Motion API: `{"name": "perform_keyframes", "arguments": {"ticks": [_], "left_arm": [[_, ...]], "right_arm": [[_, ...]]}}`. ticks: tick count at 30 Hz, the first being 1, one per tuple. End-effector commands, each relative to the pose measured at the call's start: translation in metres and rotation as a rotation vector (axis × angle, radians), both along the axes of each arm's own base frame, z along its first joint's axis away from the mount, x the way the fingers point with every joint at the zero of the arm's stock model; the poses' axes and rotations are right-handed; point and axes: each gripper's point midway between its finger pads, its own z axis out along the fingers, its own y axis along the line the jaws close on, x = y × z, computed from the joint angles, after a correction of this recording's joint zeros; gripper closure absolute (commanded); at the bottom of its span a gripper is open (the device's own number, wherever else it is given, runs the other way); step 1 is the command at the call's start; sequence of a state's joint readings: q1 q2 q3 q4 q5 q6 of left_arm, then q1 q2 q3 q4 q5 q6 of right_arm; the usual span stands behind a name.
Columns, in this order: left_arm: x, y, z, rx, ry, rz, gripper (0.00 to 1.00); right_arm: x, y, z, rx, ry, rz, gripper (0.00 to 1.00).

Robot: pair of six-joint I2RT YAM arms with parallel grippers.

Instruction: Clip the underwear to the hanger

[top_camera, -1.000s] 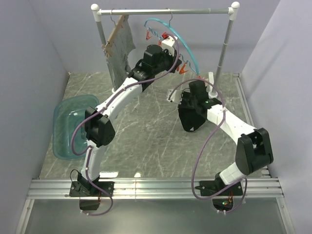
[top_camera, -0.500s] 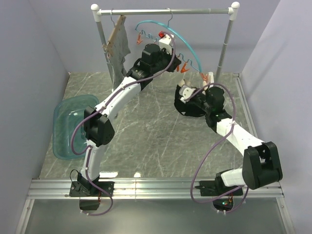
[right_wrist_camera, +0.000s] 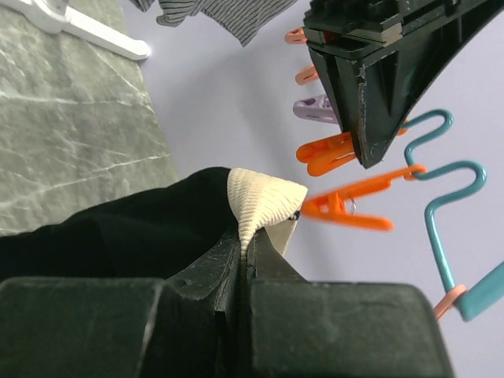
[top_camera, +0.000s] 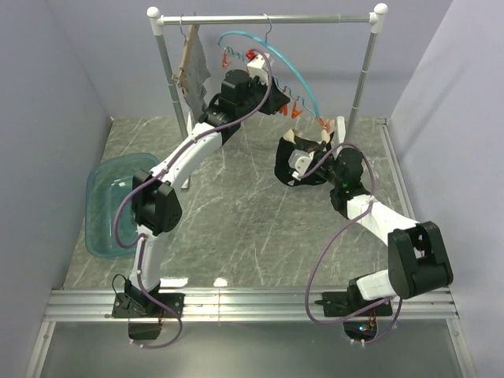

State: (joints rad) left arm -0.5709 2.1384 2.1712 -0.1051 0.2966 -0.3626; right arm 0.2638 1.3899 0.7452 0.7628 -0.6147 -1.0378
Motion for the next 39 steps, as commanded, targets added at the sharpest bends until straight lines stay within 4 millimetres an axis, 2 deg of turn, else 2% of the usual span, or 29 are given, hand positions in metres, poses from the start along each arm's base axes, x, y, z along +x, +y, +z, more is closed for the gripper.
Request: {"name": "perform_keyframes", "arguments": {"ticks": [1,3,7,10,16,18,24,39], "left_arm": [[-0.021,0.006,0.058,-0.105,-0.091,-0.059,1.0],[-0.026,0.004,0.056,-0.109,-0.081,-0.093,1.0],[-0.035,0.003,0.065,-0.148,-0.104,-0.153,1.0],[-0.038,0.004,0.066,-0.147,-0.112,-0.179,1.0],[-0.04,0.003,0.062,-0.147,-0.1,-0.219,1.0],[-0.041,0.002,0.06,-0.141,-0.094,-0.23,1.0],[-0.04,0.001,0.051,-0.105,-0.088,-0.237,1.0],[-0.047,0.005,0.054,-0.102,-0.104,-0.245,1.0]], "right_arm": [[0.001,0.001,0.026,-0.035,-0.177,0.004,1.0],[0.004,0.001,0.029,-0.04,-0.201,-0.005,1.0],[0.012,0.003,0.027,-0.083,-0.242,-0.016,1.0],[0.016,0.004,0.022,-0.116,-0.263,-0.017,1.0],[0.028,0.008,0.025,-0.132,-0.292,-0.037,1.0],[0.029,0.012,0.03,-0.13,-0.301,-0.032,1.0],[0.032,0.018,0.03,-0.142,-0.302,-0.014,1.0],[0.039,0.028,0.023,-0.187,-0.271,0.003,1.0]]}}
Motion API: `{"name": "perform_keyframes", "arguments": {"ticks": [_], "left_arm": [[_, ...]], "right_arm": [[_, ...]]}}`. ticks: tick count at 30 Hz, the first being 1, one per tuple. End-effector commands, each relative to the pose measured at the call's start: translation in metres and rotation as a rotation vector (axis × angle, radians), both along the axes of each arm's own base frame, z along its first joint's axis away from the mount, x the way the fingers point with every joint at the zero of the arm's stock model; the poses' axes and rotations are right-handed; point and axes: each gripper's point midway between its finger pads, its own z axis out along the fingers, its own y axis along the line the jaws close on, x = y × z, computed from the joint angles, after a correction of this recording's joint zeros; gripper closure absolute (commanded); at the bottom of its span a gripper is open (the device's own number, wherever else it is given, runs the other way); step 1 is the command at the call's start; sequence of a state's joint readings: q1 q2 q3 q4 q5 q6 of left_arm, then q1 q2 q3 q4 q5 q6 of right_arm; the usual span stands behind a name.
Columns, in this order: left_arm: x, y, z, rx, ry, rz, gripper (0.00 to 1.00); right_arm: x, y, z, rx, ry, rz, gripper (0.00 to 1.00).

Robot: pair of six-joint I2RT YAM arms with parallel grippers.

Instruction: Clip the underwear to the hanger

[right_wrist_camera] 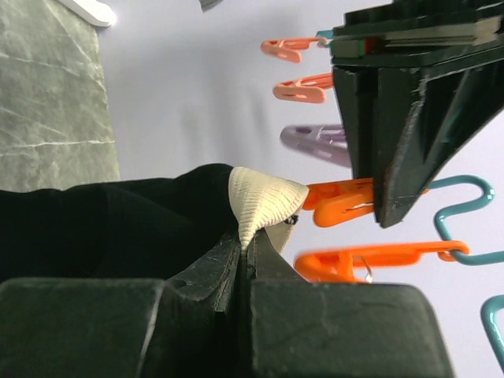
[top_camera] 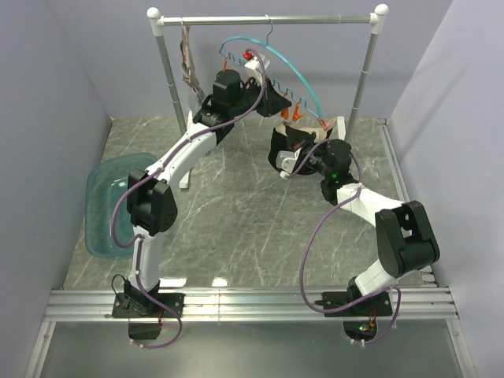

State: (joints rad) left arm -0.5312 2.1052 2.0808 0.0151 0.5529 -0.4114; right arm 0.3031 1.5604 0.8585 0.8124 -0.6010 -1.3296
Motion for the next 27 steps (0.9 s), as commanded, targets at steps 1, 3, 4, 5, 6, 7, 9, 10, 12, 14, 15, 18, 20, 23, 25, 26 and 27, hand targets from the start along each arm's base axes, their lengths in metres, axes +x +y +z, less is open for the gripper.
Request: {"name": "perform_keyframes", "arguments": {"ticks": [1,3,4,5,6,7,9,10,12,14,15,18,20,23,25,26,27], "left_arm": [[-0.021,0.008,0.048,-0.044,-0.095,-0.032,1.0],[-0.021,0.007,0.048,-0.043,-0.091,-0.038,1.0],[-0.022,0.006,0.047,-0.039,-0.09,-0.04,1.0],[-0.021,0.007,0.047,-0.038,-0.09,-0.038,1.0],[-0.021,0.006,0.043,-0.03,-0.085,-0.04,1.0],[-0.021,0.007,0.043,-0.028,-0.086,-0.04,1.0],[-0.021,0.006,0.039,-0.02,-0.082,-0.04,1.0],[-0.021,0.006,0.038,-0.018,-0.081,-0.04,1.0],[-0.021,0.007,0.037,-0.014,-0.08,-0.044,1.0],[-0.02,0.007,0.036,-0.011,-0.084,-0.043,1.0],[-0.02,0.007,0.037,-0.009,-0.089,-0.041,1.0],[-0.019,0.007,0.031,0.011,-0.079,-0.037,1.0],[-0.018,0.008,0.03,0.02,-0.082,-0.032,1.0],[-0.018,0.008,0.027,0.03,-0.082,-0.03,1.0],[-0.016,0.009,0.026,0.038,-0.079,-0.022,1.0],[-0.015,0.008,0.023,0.044,-0.078,-0.023,1.0],[-0.014,0.009,0.022,0.049,-0.078,-0.021,1.0]], "right_arm": [[0.005,0.005,0.022,-0.001,-0.058,0.004,1.0],[0.005,0.005,0.02,0.0,-0.054,0.004,1.0],[0.005,0.005,0.021,0.002,-0.058,-0.001,1.0],[0.006,0.005,0.022,0.003,-0.058,-0.002,1.0],[0.006,0.005,0.022,0.006,-0.057,-0.004,1.0],[0.007,0.005,0.022,0.006,-0.055,-0.005,1.0],[0.008,0.005,0.025,0.009,-0.06,-0.008,1.0],[0.008,0.006,0.025,0.007,-0.058,-0.008,1.0],[0.01,0.005,0.026,0.009,-0.06,-0.014,1.0],[0.012,0.006,0.027,0.007,-0.06,-0.014,1.0],[0.013,0.005,0.027,0.01,-0.06,-0.017,1.0],[0.013,0.006,0.028,0.014,-0.069,-0.015,1.0],[0.015,0.005,0.03,0.016,-0.07,-0.025,1.0],[0.017,0.004,0.034,0.023,-0.08,-0.032,1.0],[0.017,0.004,0.036,0.025,-0.084,-0.035,1.0],[0.017,0.004,0.037,0.027,-0.086,-0.035,1.0],[0.017,0.004,0.04,0.03,-0.095,-0.033,1.0]]}}
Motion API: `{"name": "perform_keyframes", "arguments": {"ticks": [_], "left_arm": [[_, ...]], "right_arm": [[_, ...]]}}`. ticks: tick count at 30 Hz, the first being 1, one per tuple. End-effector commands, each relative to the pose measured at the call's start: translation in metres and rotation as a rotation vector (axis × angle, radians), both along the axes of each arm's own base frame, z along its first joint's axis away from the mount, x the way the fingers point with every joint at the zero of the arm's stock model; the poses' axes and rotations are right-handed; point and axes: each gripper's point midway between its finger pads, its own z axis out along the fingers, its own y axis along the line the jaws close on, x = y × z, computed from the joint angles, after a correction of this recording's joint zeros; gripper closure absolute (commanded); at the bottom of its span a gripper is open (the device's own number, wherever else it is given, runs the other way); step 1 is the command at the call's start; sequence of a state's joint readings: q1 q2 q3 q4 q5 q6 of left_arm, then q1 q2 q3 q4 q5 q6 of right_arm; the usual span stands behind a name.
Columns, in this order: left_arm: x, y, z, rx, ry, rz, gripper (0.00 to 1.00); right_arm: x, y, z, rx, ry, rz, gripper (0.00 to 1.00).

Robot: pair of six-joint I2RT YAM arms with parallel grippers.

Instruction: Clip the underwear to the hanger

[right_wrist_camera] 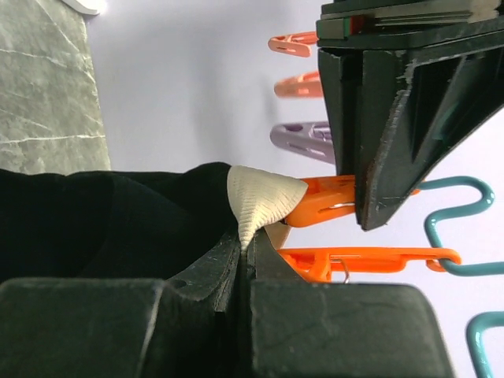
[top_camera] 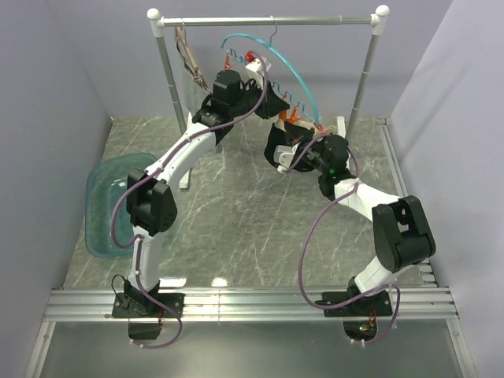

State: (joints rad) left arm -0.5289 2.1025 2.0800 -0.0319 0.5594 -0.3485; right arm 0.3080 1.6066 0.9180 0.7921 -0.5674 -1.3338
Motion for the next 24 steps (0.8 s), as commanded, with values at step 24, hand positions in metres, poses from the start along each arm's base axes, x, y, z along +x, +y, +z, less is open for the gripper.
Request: {"name": "perform_keyframes", "arguments": {"ticks": [24], "left_arm": [[-0.005,0.008,0.02,0.057,-0.072,0.029,1.0]], "right_arm": [[-0.006,-0.002,0.062,0.083,-0.178,-0.022,1.0]]}}
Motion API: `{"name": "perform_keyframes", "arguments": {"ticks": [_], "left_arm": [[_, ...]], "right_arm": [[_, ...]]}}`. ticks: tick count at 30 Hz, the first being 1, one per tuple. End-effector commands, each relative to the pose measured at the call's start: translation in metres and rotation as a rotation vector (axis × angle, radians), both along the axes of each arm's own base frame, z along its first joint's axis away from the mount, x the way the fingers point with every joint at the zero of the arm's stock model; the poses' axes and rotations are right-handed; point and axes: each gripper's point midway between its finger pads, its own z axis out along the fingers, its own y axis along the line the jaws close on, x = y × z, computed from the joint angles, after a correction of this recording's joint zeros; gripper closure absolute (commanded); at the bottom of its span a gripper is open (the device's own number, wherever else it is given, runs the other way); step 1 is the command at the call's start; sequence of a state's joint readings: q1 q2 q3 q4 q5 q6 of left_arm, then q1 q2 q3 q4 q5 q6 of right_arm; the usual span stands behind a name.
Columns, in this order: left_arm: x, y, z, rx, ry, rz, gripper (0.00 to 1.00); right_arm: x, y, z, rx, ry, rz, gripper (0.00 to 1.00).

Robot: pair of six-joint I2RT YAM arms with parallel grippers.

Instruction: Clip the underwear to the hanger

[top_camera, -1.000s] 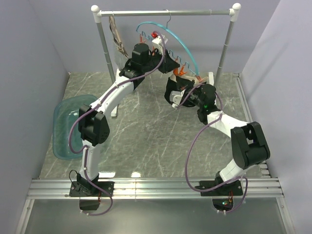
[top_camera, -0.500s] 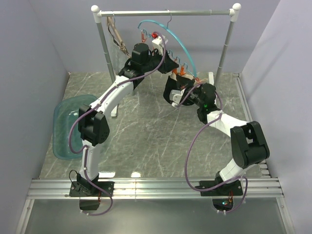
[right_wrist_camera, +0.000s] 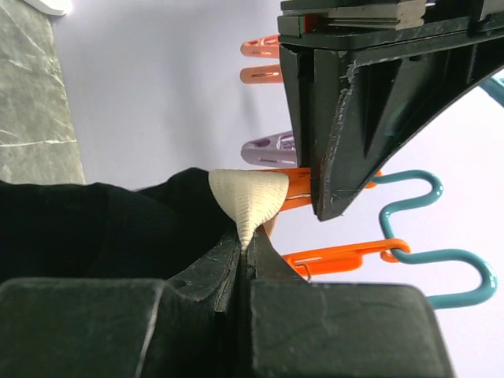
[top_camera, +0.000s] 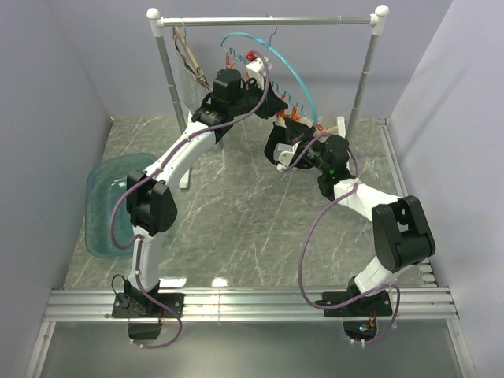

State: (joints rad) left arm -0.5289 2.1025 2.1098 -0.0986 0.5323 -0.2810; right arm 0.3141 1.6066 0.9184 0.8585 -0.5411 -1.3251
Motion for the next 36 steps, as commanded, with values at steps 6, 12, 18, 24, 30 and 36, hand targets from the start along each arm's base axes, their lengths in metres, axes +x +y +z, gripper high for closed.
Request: {"name": "perform_keyframes", "arguments": {"ticks": [6,12,18,24,30,36], "left_arm": [[-0.006,0.005,0.023,0.015,-0.06,0.035,0.95],[-0.007,0.006,0.03,-0.008,-0.066,0.043,0.72],[-0.018,0.005,0.052,-0.07,-0.094,0.017,0.6],[-0.022,0.011,0.085,-0.148,-0.164,0.029,0.46],[-0.033,0.013,0.101,-0.196,-0.177,0.002,0.3],[-0.044,0.018,0.101,-0.201,-0.154,0.002,0.09]], "right_arm": [[-0.008,-0.001,0.049,0.062,-0.122,0.0,1.0],[-0.009,0.0,0.048,0.058,-0.119,0.006,1.0],[-0.009,-0.001,0.05,0.063,-0.116,0.003,1.0],[-0.008,-0.002,0.05,0.074,-0.107,-0.002,1.0],[-0.005,-0.003,0.055,0.088,-0.107,-0.015,1.0],[-0.002,-0.006,0.056,0.109,-0.08,-0.026,1.0]]}}
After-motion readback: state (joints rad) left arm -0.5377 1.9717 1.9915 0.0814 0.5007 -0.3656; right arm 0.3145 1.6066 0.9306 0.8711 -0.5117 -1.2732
